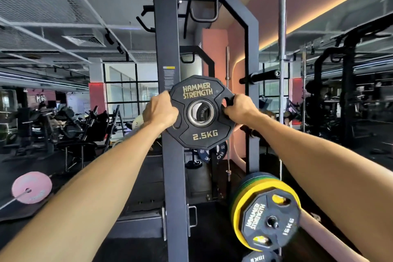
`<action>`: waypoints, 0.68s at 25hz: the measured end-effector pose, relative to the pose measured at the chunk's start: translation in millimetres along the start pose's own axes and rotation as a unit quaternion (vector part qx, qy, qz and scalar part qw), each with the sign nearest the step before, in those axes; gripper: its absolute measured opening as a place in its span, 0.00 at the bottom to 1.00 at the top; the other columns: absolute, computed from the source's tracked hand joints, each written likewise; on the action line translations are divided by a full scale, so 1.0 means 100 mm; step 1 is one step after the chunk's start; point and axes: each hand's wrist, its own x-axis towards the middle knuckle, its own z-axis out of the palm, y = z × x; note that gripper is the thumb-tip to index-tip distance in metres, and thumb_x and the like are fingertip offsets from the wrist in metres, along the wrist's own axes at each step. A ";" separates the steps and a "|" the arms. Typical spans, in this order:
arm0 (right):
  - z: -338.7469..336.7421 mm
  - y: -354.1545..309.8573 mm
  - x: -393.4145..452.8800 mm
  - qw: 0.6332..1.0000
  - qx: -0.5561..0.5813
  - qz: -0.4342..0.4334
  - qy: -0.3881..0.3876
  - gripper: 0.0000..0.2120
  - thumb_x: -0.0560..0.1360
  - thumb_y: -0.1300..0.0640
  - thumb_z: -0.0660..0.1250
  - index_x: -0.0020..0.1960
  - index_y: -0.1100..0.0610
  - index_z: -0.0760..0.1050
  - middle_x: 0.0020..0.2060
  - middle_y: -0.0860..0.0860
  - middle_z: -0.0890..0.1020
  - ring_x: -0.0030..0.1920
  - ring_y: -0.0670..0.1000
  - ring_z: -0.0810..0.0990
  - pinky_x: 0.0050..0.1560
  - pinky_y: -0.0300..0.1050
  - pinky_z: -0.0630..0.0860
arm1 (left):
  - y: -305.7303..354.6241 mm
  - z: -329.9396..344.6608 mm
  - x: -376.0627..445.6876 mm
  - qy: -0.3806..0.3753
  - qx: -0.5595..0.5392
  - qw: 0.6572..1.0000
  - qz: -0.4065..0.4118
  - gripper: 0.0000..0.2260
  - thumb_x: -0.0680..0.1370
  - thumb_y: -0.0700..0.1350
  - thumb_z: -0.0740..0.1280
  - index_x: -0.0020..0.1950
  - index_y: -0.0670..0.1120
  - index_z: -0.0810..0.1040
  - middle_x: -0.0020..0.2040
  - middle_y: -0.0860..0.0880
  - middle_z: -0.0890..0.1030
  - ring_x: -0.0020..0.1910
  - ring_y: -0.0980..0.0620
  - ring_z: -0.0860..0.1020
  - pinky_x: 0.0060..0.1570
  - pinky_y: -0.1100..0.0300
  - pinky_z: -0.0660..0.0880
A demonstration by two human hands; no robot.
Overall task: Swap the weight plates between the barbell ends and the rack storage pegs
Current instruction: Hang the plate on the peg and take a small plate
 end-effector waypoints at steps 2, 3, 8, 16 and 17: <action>-0.18 0.22 0.10 1.000 -0.007 -0.006 0.006 0.03 0.72 0.62 0.64 0.41 0.62 0.73 0.40 0.57 0.79 0.40 0.57 0.78 0.37 0.43 0.71 | 0.24 0.16 0.01 -0.001 -0.007 1.000 0.004 0.07 0.73 0.35 0.61 0.48 0.43 0.70 0.46 0.42 0.75 0.43 0.40 0.74 0.38 0.54 0.68; -0.26 0.34 0.16 1.000 -0.006 -0.005 0.007 0.04 0.72 0.61 0.64 0.39 0.61 0.73 0.39 0.57 0.78 0.39 0.57 0.78 0.37 0.43 0.71 | 0.37 0.26 0.02 -0.003 -0.010 1.000 0.005 0.06 0.72 0.35 0.61 0.48 0.43 0.69 0.46 0.42 0.74 0.44 0.40 0.74 0.39 0.53 0.69; -0.49 0.99 0.54 1.000 -0.006 0.018 0.009 0.10 0.71 0.64 0.64 0.32 0.57 0.69 0.36 0.56 0.77 0.37 0.57 0.77 0.36 0.44 0.73 | 0.85 0.87 0.24 -0.011 -0.021 1.000 0.016 0.07 0.71 0.32 0.60 0.46 0.42 0.69 0.42 0.43 0.72 0.43 0.41 0.72 0.39 0.50 0.71; -0.56 1.81 1.20 0.999 -0.015 0.028 0.012 0.13 0.72 0.66 0.63 0.30 0.57 0.67 0.29 0.51 0.72 0.29 0.52 0.72 0.23 0.37 0.65 | 1.32 1.82 0.67 -0.015 -0.012 0.998 0.054 0.08 0.72 0.33 0.60 0.49 0.42 0.69 0.44 0.43 0.72 0.44 0.40 0.72 0.40 0.51 0.69; -0.59 1.89 1.29 0.999 -0.016 0.027 0.015 0.13 0.72 0.66 0.63 0.30 0.57 0.67 0.29 0.51 0.72 0.29 0.52 0.72 0.23 0.37 0.64 | 1.38 1.92 0.74 -0.015 -0.011 0.998 0.054 0.08 0.72 0.33 0.60 0.49 0.42 0.69 0.43 0.43 0.72 0.43 0.40 0.73 0.39 0.51 0.69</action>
